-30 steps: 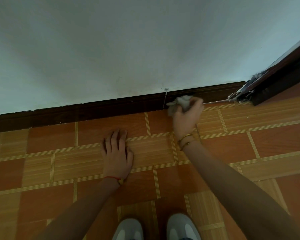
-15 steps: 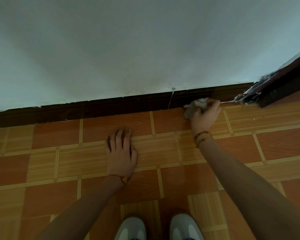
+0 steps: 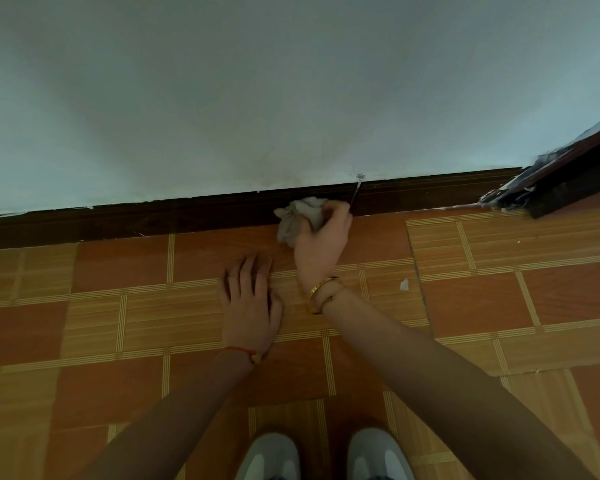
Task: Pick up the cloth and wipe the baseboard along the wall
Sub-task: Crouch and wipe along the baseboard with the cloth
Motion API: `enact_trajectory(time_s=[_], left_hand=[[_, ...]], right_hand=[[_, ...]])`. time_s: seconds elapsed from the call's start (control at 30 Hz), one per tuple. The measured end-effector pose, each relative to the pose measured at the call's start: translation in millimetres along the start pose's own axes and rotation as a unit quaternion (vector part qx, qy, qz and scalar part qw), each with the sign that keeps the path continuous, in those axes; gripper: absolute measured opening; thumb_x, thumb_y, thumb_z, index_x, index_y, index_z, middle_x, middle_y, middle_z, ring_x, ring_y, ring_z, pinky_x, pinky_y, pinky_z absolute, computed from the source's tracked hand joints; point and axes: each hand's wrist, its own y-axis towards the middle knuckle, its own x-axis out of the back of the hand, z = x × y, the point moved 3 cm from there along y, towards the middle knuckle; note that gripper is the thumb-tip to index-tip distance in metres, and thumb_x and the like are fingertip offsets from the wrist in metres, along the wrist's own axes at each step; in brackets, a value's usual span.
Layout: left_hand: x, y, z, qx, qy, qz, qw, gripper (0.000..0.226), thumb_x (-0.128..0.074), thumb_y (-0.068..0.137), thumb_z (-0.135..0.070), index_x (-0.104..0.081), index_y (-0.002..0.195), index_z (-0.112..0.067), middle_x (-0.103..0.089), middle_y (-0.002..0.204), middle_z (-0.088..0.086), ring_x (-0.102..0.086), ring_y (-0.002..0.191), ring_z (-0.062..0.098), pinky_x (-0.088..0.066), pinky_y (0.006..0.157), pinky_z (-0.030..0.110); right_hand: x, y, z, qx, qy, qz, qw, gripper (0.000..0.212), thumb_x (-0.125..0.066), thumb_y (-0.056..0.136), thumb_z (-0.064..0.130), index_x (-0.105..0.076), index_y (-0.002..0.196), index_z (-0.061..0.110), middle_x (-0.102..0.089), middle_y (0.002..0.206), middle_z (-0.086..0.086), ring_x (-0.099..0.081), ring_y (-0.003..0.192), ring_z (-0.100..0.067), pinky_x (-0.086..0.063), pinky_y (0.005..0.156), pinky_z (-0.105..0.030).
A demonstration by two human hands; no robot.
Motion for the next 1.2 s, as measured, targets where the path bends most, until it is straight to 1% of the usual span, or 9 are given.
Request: enact_trajectory(time_s=[0.1, 0.37, 0.53, 0.67, 0.73, 0.87, 1.0, 1.1, 1.2], left_hand=[[0, -1, 1, 0.002, -0.008, 0.003, 1.000, 0.055, -0.040, 0.094, -0.030, -0.048, 0.145, -0.011, -0.045, 0.150, 0.016, -0.042, 0.137, 0.038, -0.023, 0.118, 0.061], [0, 0, -1, 0.006, -0.011, 0.018, 1.000, 0.055, -0.038, 0.095, -0.031, -0.048, 0.145, -0.012, -0.043, 0.152, 0.014, -0.037, 0.140, 0.036, -0.021, 0.119, 0.061], [1, 0, -1, 0.004, -0.003, 0.017, 1.000, 0.055, -0.039, 0.095, -0.032, -0.048, 0.145, -0.011, -0.043, 0.151, 0.016, -0.040, 0.139, 0.038, -0.021, 0.118, 0.061], [0, 0, 0, -0.003, 0.005, 0.013, 1.000, 0.055, -0.041, 0.094, -0.033, -0.045, 0.144, -0.009, -0.044, 0.149, 0.018, -0.039, 0.138, 0.041, -0.023, 0.117, 0.063], [0, 0, 1, -0.004, 0.005, 0.013, 1.000, 0.056, -0.040, 0.094, -0.034, -0.042, 0.144, -0.009, -0.044, 0.149, 0.019, -0.039, 0.138, 0.042, -0.024, 0.116, 0.064], [0, 0, 2, -0.002, -0.004, 0.006, 1.000, 0.056, -0.040, 0.094, -0.032, -0.046, 0.145, -0.010, -0.043, 0.150, 0.017, -0.039, 0.138, 0.039, -0.021, 0.118, 0.061], [1, 0, 1, -0.002, -0.008, -0.003, 1.000, 0.054, -0.042, 0.094, -0.029, -0.049, 0.145, -0.010, -0.045, 0.149, 0.016, -0.039, 0.139, 0.037, -0.022, 0.118, 0.062], [0, 0, 1, 0.000, -0.007, 0.005, 1.000, 0.055, -0.042, 0.094, -0.030, -0.048, 0.146, -0.011, -0.044, 0.151, 0.015, -0.037, 0.141, 0.036, -0.021, 0.118, 0.061], [0, 0, 0, 0.000, -0.006, 0.006, 1.000, 0.055, -0.041, 0.095, -0.031, -0.048, 0.145, -0.011, -0.044, 0.151, 0.015, -0.038, 0.141, 0.037, -0.020, 0.119, 0.061]], right_hand=[[20, 11, -4, 0.021, -0.010, -0.020, 1.000, 0.028, -0.063, 0.078, -0.010, -0.051, 0.101, 0.001, -0.052, 0.106, -0.015, -0.047, 0.089, -0.006, -0.035, 0.077, 0.001], [82, 61, -8, 0.029, -0.014, -0.173, 0.984, 0.027, -0.064, 0.084, 0.003, -0.051, 0.107, 0.000, -0.051, 0.107, -0.011, -0.054, 0.094, -0.018, -0.046, 0.082, -0.014], [40, 21, 14, 0.067, 0.006, -0.070, 0.995, 0.028, -0.066, 0.079, -0.006, -0.053, 0.103, 0.001, -0.051, 0.107, -0.014, -0.053, 0.094, -0.014, -0.042, 0.081, -0.006], [-9, -18, 28, 0.084, 0.027, 0.061, 0.994, 0.028, -0.066, 0.079, -0.002, -0.055, 0.104, 0.005, -0.050, 0.108, -0.009, -0.054, 0.094, -0.013, -0.046, 0.079, -0.013], [-18, -24, 30, 0.083, 0.034, 0.072, 0.993, 0.027, -0.066, 0.079, -0.002, -0.055, 0.102, 0.006, -0.050, 0.105, -0.008, -0.054, 0.090, -0.011, -0.044, 0.075, -0.013], [-2, -11, 23, 0.067, 0.017, 0.038, 0.997, 0.028, -0.067, 0.077, -0.004, -0.054, 0.100, 0.005, -0.051, 0.104, -0.010, -0.053, 0.090, -0.012, -0.041, 0.075, -0.006], [35, 19, 2, 0.020, -0.009, -0.071, 0.997, 0.031, -0.066, 0.078, -0.007, -0.053, 0.104, 0.004, -0.053, 0.110, -0.012, -0.054, 0.097, -0.015, -0.042, 0.079, -0.005], [58, 40, -12, -0.014, -0.014, -0.151, 0.988, 0.029, -0.064, 0.082, -0.003, -0.053, 0.107, 0.005, -0.052, 0.109, -0.008, -0.057, 0.096, -0.018, -0.050, 0.079, -0.016], [59, 42, -17, -0.014, -0.019, -0.144, 0.989, 0.029, -0.064, 0.082, -0.002, -0.051, 0.108, 0.005, -0.053, 0.110, -0.009, -0.058, 0.096, -0.019, -0.053, 0.082, -0.025]])
